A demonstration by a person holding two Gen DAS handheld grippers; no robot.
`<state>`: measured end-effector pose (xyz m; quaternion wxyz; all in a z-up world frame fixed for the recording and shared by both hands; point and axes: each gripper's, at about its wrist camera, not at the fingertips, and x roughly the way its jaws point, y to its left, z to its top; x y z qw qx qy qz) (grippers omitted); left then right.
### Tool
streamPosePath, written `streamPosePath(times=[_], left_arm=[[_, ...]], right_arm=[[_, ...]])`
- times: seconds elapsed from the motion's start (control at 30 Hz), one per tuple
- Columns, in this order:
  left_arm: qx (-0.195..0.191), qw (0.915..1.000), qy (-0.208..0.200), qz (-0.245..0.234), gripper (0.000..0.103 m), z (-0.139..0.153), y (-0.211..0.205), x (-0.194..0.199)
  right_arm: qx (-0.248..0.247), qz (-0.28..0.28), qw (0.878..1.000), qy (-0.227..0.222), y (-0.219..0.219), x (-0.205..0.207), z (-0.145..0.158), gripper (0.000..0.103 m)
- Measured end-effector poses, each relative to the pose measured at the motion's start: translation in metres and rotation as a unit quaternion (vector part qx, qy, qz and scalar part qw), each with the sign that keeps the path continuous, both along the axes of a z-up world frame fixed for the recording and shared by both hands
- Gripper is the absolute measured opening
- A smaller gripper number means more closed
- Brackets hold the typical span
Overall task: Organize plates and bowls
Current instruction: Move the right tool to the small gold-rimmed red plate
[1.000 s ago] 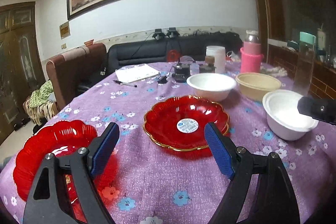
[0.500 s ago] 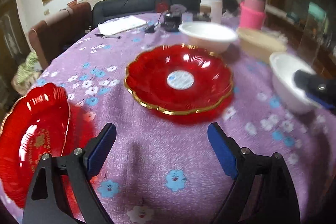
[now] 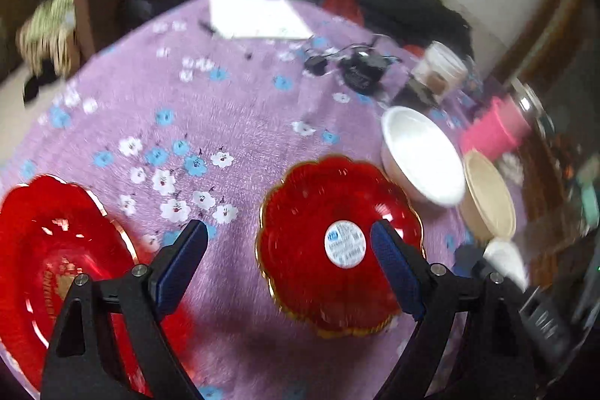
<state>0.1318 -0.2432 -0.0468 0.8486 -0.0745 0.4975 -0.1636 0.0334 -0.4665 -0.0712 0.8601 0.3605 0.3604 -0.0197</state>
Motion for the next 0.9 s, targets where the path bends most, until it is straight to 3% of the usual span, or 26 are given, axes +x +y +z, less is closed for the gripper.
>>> streamPosePath(times=[0.1, 0.43, 0.63, 0.8, 0.9], left_arm=[[-0.023, 0.999, 0.036, 0.011, 0.089, -0.013, 0.002, 0.02], [-0.045, 0.9963, 0.073, -0.006, 0.089, -0.029, 0.002, 0.035], [-0.057, 0.994, 0.087, -0.031, 0.089, -0.039, -0.006, 0.035], [-0.066, 0.9902, 0.115, -0.043, 0.089, -0.055, -0.011, 0.038], [-0.072, 0.9904, 0.112, -0.039, 0.089, -0.055, -0.01, 0.037]], right_arm=[[0.032, -0.006, 0.999, 0.018, -0.007, 0.012, -0.015, 0.067], [0.011, 0.028, 1.0, 0.003, 0.002, 0.03, -0.01, 0.07], [-0.018, 0.014, 0.999, 0.04, 0.008, 0.036, -0.019, 0.07], [-0.025, 0.017, 0.998, 0.057, 0.013, 0.041, -0.028, 0.068], [-0.016, 0.022, 0.998, 0.064, 0.015, 0.043, -0.034, 0.068]])
